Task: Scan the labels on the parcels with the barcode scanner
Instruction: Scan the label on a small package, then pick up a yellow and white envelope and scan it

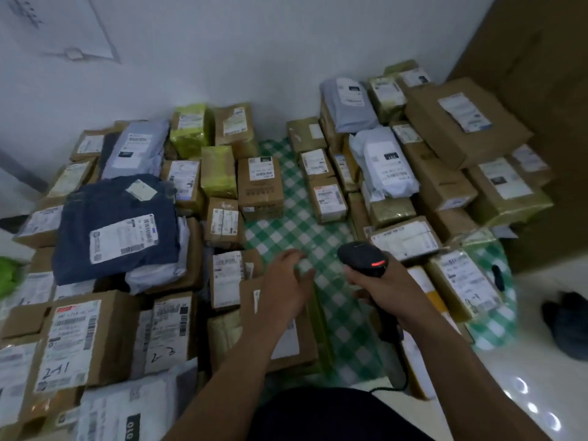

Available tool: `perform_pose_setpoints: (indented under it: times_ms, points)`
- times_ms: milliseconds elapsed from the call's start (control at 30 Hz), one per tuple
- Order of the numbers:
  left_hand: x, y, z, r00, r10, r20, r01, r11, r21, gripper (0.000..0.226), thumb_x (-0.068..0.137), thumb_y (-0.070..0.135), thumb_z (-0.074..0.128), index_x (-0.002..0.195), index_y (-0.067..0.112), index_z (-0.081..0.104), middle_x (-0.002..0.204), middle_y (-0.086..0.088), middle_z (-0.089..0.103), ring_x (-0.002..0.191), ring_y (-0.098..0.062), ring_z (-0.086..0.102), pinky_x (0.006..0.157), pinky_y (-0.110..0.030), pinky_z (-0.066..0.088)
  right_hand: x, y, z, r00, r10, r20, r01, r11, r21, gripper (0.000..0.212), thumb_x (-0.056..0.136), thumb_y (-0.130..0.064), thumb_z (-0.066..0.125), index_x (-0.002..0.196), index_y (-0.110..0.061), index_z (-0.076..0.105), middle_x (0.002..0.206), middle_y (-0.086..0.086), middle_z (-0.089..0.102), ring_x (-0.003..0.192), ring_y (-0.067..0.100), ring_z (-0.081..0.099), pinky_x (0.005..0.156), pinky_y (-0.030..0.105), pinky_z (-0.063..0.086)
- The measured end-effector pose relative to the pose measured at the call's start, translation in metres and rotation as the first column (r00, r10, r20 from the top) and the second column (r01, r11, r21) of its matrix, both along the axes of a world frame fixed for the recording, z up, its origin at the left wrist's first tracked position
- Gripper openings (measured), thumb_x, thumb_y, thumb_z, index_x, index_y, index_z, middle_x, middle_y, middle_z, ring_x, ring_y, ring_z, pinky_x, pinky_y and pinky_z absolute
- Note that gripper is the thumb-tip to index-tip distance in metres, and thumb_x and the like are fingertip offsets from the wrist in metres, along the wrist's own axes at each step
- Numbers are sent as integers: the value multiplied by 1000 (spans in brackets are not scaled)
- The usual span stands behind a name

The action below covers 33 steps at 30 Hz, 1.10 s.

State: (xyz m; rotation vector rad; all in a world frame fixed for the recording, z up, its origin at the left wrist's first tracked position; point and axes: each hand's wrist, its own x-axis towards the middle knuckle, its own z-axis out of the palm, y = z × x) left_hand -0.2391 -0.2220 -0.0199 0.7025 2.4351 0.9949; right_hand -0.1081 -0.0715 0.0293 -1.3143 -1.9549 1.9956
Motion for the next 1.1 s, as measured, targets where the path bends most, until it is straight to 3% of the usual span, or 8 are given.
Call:
perform_pose_setpoints:
  times_ms: [167,433,500,567,667,800,933,1100]
  points:
    - [29,36,-5,986,-160,40,159,987,28,37,98,42,65,132,27,62,139,6,57,121,-10,55,105,-30,45,40,1,8,996,-60,68,56,997,54,31,88,-26,83,115,-31,69,101,5,76,86,25,77,72,42,65]
    - [73,88,-21,919,-318,234,322,946,20,58,93,48,71,143,25,53,146,1,48,125,-18,54,101,-36,48,107,31,29,978,-156,135,136,980,148,19,94,-27,77,106,-37,65,109,11,73,78,22,78,59,23,54]
    - [80,98,-26,906,-307,291,312,950,32,70,87,59,73,145,28,51,147,2,48,127,-20,55,102,-43,52,116,41,28,976,-177,129,153,972,178,19,95,-23,76,104,-36,64,109,11,73,81,26,77,53,16,50]
    - [86,106,-29,907,-288,307,287,957,49,77,83,60,77,148,29,47,150,1,44,130,-16,50,104,-38,49,125,52,20,974,-179,138,155,973,174,21,94,-24,77,108,-33,65,109,8,73,86,29,76,53,15,49]
    - [93,112,-36,912,-219,347,225,974,23,92,81,45,85,156,29,32,160,-4,30,144,-24,36,111,-41,39,134,73,2,975,-120,185,89,982,164,37,90,-32,80,121,-30,61,109,1,75,78,18,78,57,22,52]
    - [102,112,-51,889,-28,458,51,998,-39,107,79,49,84,162,27,19,168,-5,23,152,-30,30,120,-52,35,141,102,-20,976,-7,218,-32,983,178,35,86,-35,82,115,-33,61,95,-2,75,73,10,75,61,27,55]
    - [127,109,-61,868,214,448,-228,973,-22,87,89,48,75,160,29,28,162,-2,38,143,-27,45,116,-52,41,142,120,-40,966,185,183,-213,966,149,43,83,-40,83,118,-26,62,82,-8,66,73,10,64,65,26,46]
    - [161,101,-66,839,422,345,-428,902,-63,65,100,52,59,154,21,42,155,-3,48,135,-25,52,113,-42,43,135,123,-53,926,365,99,-377,912,158,41,84,-38,84,115,-44,58,102,-13,70,91,12,66,80,30,48]
